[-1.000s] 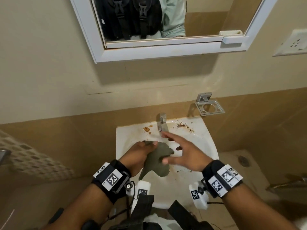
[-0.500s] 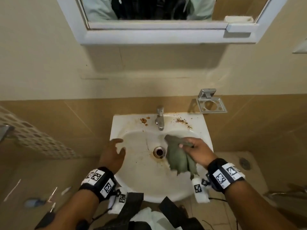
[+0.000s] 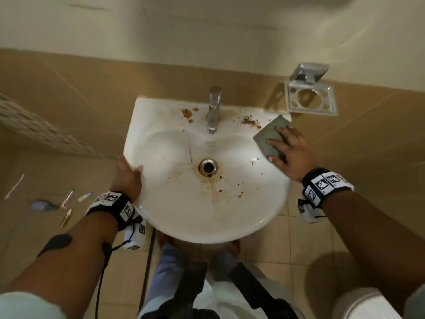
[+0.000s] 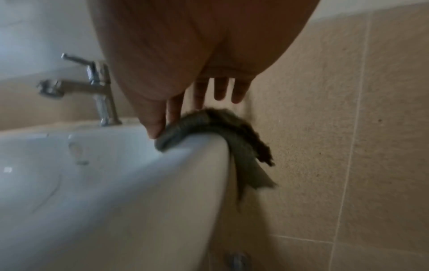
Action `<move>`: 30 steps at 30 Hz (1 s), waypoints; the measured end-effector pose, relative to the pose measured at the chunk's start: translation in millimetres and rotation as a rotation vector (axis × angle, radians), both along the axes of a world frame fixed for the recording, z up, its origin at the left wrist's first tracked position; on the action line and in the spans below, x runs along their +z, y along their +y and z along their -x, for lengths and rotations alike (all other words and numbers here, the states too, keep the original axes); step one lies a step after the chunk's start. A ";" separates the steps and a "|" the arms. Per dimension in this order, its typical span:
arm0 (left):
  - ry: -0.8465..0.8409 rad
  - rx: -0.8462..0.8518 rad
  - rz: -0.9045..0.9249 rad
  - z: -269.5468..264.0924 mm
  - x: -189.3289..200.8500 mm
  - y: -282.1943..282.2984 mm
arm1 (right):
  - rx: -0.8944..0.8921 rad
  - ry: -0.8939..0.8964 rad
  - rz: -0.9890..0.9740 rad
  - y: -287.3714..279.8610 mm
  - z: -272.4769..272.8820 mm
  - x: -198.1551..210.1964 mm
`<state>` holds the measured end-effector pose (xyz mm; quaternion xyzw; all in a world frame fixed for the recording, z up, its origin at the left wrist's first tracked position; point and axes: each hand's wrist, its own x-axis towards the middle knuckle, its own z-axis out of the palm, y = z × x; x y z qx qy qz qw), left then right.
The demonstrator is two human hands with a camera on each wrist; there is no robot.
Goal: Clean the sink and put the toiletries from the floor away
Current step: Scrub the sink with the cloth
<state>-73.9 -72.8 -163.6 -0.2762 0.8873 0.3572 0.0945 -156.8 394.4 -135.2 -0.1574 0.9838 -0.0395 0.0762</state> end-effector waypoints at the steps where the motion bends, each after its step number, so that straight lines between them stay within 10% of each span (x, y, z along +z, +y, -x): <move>1: 0.002 -0.002 0.006 0.5 2.8 0.8 | 0.072 -0.015 -0.026 5.0 -1.0 -8.0; 11: 0.008 0.048 0.042 -3.5 12.9 10.4 | 0.082 -0.075 0.103 -6.2 -131.7 -12.5; 16: 0.036 0.058 0.037 -5.2 11.6 11.7 | 0.208 -0.038 0.139 -109.0 -237.2 -5.9; 23: 0.091 0.091 -0.029 -10.5 18.8 13.7 | 0.156 -0.144 0.211 -251.7 -226.7 -23.2; 30: 0.056 0.086 0.001 -18.3 43.6 23.4 | 0.184 -0.197 0.240 -113.9 -218.1 -8.8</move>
